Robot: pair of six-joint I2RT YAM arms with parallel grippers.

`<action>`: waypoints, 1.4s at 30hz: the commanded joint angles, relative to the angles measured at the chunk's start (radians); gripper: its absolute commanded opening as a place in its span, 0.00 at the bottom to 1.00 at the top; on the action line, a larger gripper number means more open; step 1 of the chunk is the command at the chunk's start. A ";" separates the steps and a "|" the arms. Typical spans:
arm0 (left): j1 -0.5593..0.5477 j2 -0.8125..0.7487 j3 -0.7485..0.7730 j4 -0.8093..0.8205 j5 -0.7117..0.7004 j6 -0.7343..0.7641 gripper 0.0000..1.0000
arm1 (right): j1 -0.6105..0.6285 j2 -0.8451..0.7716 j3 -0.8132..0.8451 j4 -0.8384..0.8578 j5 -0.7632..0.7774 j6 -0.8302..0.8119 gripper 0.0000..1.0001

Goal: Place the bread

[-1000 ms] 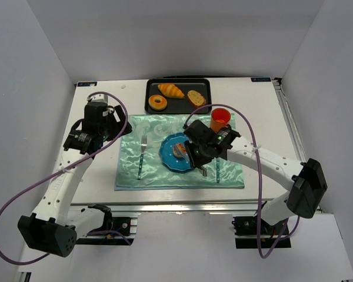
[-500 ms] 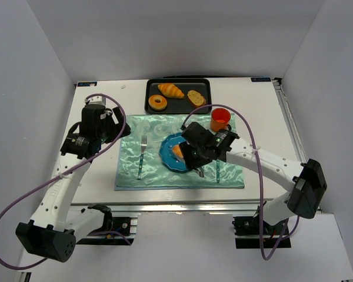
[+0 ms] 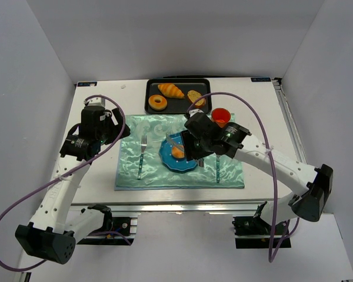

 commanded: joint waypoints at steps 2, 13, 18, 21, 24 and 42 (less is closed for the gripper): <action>-0.004 -0.019 0.009 -0.001 -0.011 0.001 0.91 | 0.006 -0.054 0.095 -0.057 0.132 0.045 0.57; -0.005 0.019 0.026 0.028 0.024 0.001 0.91 | -0.481 -0.340 -0.033 -0.068 0.269 -0.023 0.55; -0.005 0.042 0.041 0.026 0.033 0.008 0.91 | -0.744 -0.364 -0.251 0.059 0.155 -0.154 0.54; -0.005 0.047 0.052 0.023 0.038 0.010 0.91 | -0.861 -0.354 -0.355 0.159 0.082 -0.168 0.54; -0.003 0.047 0.055 0.020 0.044 0.011 0.91 | -0.948 -0.326 -0.478 0.248 0.022 -0.178 0.54; -0.005 0.024 0.032 0.011 0.044 0.010 0.91 | -1.091 -0.030 -0.686 0.404 -0.078 -0.180 0.58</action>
